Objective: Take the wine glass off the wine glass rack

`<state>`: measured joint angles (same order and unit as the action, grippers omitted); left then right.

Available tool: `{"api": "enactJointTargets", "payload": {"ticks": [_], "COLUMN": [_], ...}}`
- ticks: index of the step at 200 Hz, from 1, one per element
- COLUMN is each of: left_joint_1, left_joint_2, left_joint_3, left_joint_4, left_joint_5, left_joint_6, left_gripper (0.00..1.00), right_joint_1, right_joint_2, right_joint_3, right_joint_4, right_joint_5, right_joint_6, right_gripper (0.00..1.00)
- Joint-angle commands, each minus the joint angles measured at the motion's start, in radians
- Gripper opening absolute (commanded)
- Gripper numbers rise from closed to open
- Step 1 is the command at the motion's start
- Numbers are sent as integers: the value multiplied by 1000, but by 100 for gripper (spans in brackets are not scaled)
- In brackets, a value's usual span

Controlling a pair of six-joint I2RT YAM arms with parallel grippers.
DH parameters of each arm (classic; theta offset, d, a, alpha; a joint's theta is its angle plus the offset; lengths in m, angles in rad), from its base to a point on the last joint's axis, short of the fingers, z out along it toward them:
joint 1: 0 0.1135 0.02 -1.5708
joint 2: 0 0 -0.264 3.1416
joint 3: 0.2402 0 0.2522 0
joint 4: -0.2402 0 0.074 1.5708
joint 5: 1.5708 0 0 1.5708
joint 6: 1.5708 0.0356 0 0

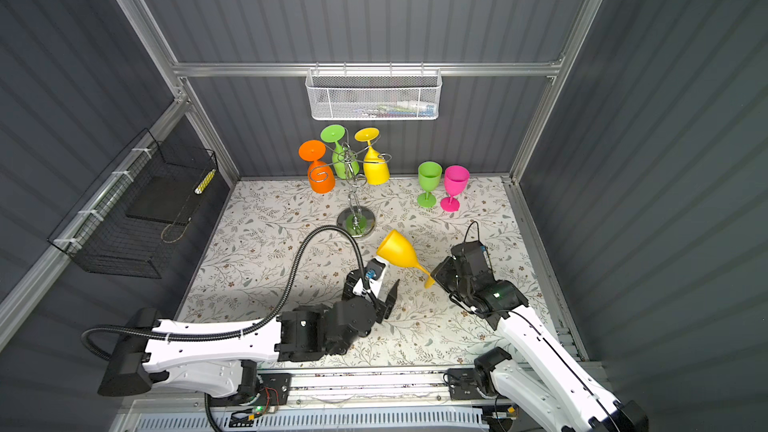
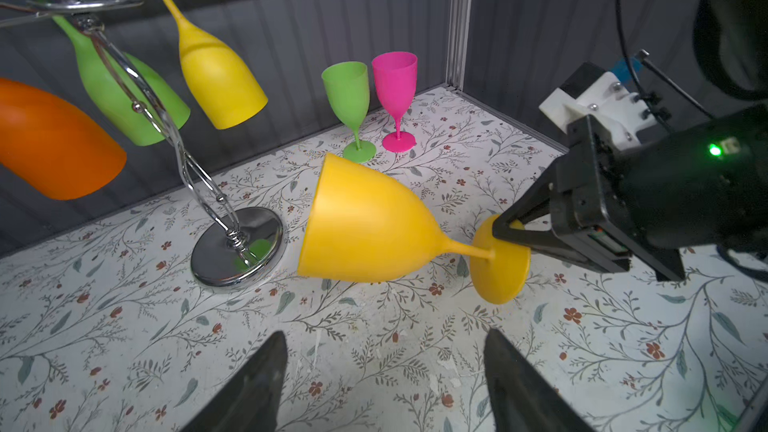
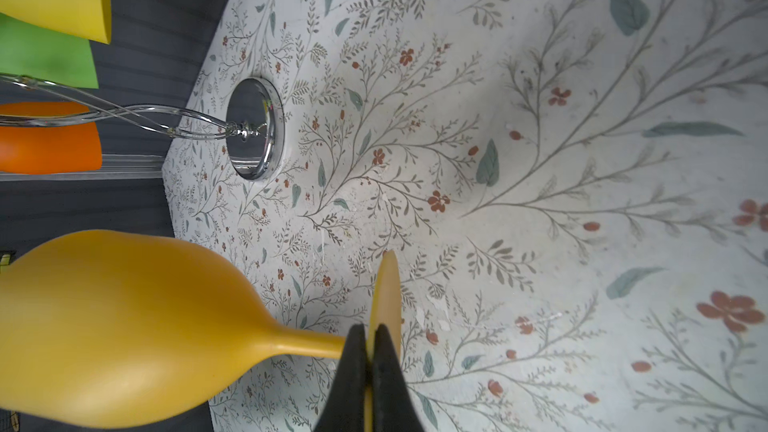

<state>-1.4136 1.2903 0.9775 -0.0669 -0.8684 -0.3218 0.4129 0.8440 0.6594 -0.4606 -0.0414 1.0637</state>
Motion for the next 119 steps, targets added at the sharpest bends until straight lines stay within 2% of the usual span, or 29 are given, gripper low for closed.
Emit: {"api": "enactJointTargets", "payload": {"ticks": [1,28,75,119], "left_joint_1": [48,70,113,131], "left_joint_2": [-42,-45,-7,33], "left_joint_3": [57,109,228,306], "left_joint_4": [-144,-199,-305,-381], "left_joint_5": [114,176,288,330], "left_joint_6": [-155,-193,-274,-338], "left_gripper": [74,74,68,67], "right_joint_1": [-51,-106,-131,-131], "right_joint_2": [-11,-13,-6,-13], "right_joint_3": [-75,-151,-225,-294], "right_joint_4": [230,401,596,749], "right_joint_5": [-108,-217,-279,-335], "right_joint_6": [-117,-143,-191,-228], "right_gripper": [0,0,0,0]}}
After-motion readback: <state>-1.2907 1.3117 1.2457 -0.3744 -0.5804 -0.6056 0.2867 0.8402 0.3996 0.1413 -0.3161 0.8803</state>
